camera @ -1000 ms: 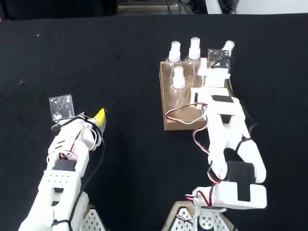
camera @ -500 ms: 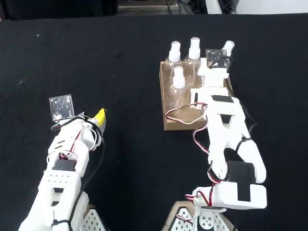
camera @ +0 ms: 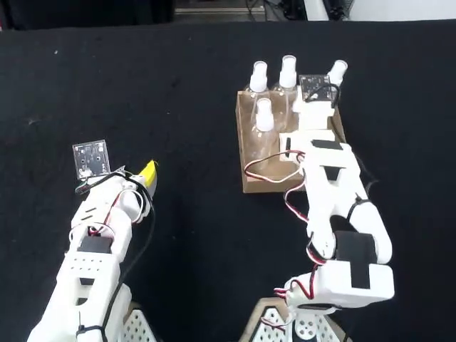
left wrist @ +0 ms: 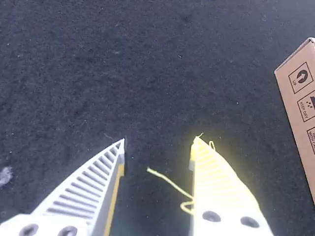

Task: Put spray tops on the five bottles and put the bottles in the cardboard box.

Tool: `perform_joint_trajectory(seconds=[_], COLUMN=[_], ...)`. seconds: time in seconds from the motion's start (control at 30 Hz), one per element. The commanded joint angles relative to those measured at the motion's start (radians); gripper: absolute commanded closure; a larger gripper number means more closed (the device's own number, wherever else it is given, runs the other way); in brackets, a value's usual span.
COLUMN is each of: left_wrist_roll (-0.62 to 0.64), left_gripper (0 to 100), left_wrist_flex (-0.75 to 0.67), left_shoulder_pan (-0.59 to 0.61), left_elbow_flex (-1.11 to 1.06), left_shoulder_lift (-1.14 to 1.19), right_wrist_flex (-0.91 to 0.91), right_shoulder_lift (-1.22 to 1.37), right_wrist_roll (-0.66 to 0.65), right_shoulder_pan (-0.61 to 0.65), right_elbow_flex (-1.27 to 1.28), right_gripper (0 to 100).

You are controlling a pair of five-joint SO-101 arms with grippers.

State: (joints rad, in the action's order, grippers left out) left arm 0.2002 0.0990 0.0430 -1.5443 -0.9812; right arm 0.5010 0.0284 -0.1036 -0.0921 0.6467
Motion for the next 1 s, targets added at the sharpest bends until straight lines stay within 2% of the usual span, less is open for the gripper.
perform_joint_trajectory(seconds=[0.0, 0.07, 0.2, 0.3, 0.77, 0.97], left_wrist_roll=[0.012, 0.012, 0.012, 0.012, 0.011, 0.011], left_gripper=[79, 79, 79, 79, 79, 79], left_wrist_flex=[-0.02, -0.02, -0.02, -0.02, -0.023, -0.025], left_shoulder_pan=[0.013, 0.013, 0.013, 0.013, 0.015, 0.015], left_elbow_flex=[0.012, 0.012, 0.012, 0.012, 0.012, 0.012], left_shoulder_lift=[-0.014, -0.014, -0.014, -0.014, -0.014, -0.014], right_wrist_flex=[-0.005, -0.005, -0.005, -0.005, 0.003, 0.005], right_shoulder_lift=[-0.007, -0.005, -0.007, -0.007, -0.008, -0.028], right_wrist_roll=[0.0, 0.0, 0.0, 0.0, 0.002, 0.002], right_shoulder_pan=[0.015, 0.014, 0.011, 0.011, -0.041, -0.041], right_elbow_flex=[-0.058, -0.059, -0.059, -0.056, -0.054, -0.047], right_gripper=[77.0, 78.6, 90.0, 94.3, 95.0, 98.8])
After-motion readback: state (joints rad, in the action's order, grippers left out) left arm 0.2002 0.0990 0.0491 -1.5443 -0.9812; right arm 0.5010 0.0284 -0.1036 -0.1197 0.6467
